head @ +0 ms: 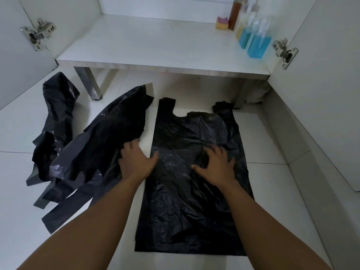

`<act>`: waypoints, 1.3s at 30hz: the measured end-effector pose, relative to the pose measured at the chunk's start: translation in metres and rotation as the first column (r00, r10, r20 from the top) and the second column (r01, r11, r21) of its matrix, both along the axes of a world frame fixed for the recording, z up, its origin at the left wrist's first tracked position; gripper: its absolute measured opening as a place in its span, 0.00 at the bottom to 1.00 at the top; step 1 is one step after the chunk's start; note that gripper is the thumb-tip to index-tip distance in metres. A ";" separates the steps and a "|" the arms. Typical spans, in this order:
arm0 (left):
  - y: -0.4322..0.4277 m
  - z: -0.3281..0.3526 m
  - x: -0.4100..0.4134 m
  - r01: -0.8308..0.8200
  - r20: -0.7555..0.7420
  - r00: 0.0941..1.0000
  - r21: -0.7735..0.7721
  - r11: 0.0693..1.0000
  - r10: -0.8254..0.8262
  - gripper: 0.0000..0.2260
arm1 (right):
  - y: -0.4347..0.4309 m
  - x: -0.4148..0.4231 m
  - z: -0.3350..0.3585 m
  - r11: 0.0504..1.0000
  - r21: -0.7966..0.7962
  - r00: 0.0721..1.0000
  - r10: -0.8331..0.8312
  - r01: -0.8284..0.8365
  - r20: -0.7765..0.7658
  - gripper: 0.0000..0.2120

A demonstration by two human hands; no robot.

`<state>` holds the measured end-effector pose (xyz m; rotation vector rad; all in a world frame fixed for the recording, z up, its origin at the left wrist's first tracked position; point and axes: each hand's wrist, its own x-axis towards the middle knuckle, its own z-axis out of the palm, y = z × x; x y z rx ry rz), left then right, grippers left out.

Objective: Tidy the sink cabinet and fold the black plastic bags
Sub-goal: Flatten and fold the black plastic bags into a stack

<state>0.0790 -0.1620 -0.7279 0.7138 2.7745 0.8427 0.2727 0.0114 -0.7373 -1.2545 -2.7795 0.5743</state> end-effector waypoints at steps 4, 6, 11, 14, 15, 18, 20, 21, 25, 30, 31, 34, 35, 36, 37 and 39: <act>0.002 -0.013 0.008 0.432 0.031 0.900 -0.185 0.883 -0.434 0.49 | 0.011 0.007 -0.003 0.993 -0.018 0.991 -0.119 0.121 0.065 0.47; 0.001 -0.019 0.010 0.482 0.131 0.876 -0.278 0.831 -0.464 0.55 | 0.016 0.013 -0.006 0.979 -0.165 0.980 -0.089 0.119 0.178 0.52; 0.002 -0.024 0.010 0.455 0.104 0.888 -0.343 0.822 -0.448 0.58 | 0.017 0.024 -0.012 0.972 -0.014 0.970 -0.233 0.233 -0.071 0.35; 0.006 -0.021 0.009 0.457 0.118 0.888 -0.341 0.822 -0.444 0.58 | 0.021 0.031 -0.019 0.985 -0.057 0.986 -0.160 0.162 0.041 0.32; 0.008 -0.020 0.009 0.460 0.126 0.886 -0.345 0.818 -0.445 0.58 | 0.023 0.034 -0.020 0.986 -0.078 0.988 -0.144 0.148 0.054 0.32; 0.007 -0.023 0.016 0.450 0.010 0.872 -0.415 0.791 -0.490 0.57 | 0.022 0.039 -0.017 0.986 0.047 0.983 -0.153 0.158 -0.096 0.26; 0.002 -0.026 0.030 0.451 -0.207 0.814 -0.363 0.816 -0.542 0.49 | 0.013 0.040 -0.016 0.971 0.180 0.975 -0.125 0.159 -0.186 0.20; -0.001 -0.028 0.040 0.481 -0.297 0.770 -0.310 0.820 -0.564 0.45 | 0.005 0.040 -0.016 0.964 0.233 0.975 -0.082 0.130 -0.208 0.18; -0.013 -0.042 0.083 0.598 -0.327 0.656 -0.324 0.733 -0.680 0.37 | -0.042 0.042 -0.031 0.942 0.326 0.983 0.128 -0.080 -0.129 0.12; -0.027 -0.057 0.103 0.599 -0.224 0.691 -0.354 0.718 -0.687 0.35 | -0.065 0.056 -0.048 0.945 0.306 0.992 0.128 -0.118 -0.011 0.13; -0.026 -0.056 0.104 0.600 -0.239 0.688 -0.344 0.722 -0.686 0.35 | -0.064 0.058 -0.048 0.948 0.294 0.992 0.129 -0.125 0.005 0.13; -0.024 -0.052 0.106 0.596 -0.252 0.684 -0.349 0.724 -0.685 0.35 | -0.062 0.058 -0.044 0.948 0.288 0.990 0.136 -0.138 0.027 0.14; -0.024 -0.051 0.108 0.594 -0.247 0.686 -0.354 0.723 -0.685 0.36 | -0.062 0.058 -0.042 0.947 0.289 0.990 0.135 -0.137 0.028 0.14; -0.024 -0.052 0.109 0.595 -0.239 0.686 -0.359 0.719 -0.687 0.36 | -0.064 0.057 -0.042 0.948 0.290 0.991 0.132 -0.133 0.025 0.14; -0.025 -0.053 0.110 0.600 -0.228 0.684 -0.365 0.712 -0.693 0.36 | -0.065 0.057 -0.041 0.947 0.293 0.992 0.128 -0.129 0.022 0.14; -0.027 -0.055 0.110 0.609 -0.211 0.682 -0.366 0.704 -0.700 0.37 | -0.068 0.058 -0.043 0.945 0.305 0.992 0.124 -0.122 0.013 0.13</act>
